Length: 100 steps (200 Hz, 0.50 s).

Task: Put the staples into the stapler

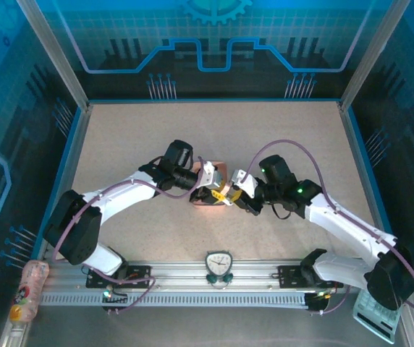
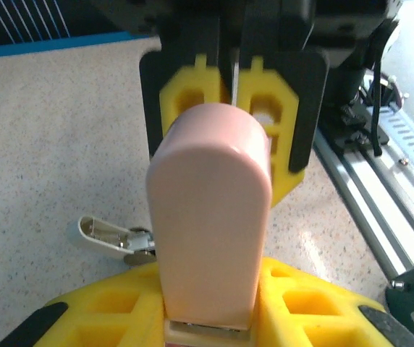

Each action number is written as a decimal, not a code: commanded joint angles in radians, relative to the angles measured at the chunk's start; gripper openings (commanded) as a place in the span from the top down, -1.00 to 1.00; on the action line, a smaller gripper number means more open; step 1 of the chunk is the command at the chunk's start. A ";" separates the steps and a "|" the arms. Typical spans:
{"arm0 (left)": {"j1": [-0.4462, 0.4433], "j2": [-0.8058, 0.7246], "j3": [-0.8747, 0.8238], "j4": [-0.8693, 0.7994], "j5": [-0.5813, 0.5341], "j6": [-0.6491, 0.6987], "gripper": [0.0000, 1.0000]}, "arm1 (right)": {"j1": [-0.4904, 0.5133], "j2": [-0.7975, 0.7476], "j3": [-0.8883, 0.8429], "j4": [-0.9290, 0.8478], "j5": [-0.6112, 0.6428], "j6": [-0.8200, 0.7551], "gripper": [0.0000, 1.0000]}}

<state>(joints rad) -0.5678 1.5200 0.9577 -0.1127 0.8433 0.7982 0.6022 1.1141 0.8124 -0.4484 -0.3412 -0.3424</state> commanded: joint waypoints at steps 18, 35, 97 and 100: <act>-0.004 -0.003 0.013 -0.075 -0.041 0.085 0.46 | 0.013 -0.026 0.042 -0.047 0.001 -0.038 0.78; -0.004 -0.004 0.011 -0.076 -0.041 0.081 0.46 | 0.011 -0.040 0.027 -0.031 0.000 -0.032 0.78; 0.001 -0.017 -0.073 0.193 0.050 -0.149 0.45 | -0.091 -0.154 -0.158 0.235 -0.051 0.179 0.79; 0.001 -0.017 -0.073 0.192 0.049 -0.149 0.45 | -0.104 -0.157 -0.162 0.233 -0.043 0.199 0.79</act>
<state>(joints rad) -0.5678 1.5173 0.9054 -0.0303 0.8261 0.7334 0.5613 0.9962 0.7158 -0.3393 -0.3740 -0.2867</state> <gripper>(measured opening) 0.275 0.114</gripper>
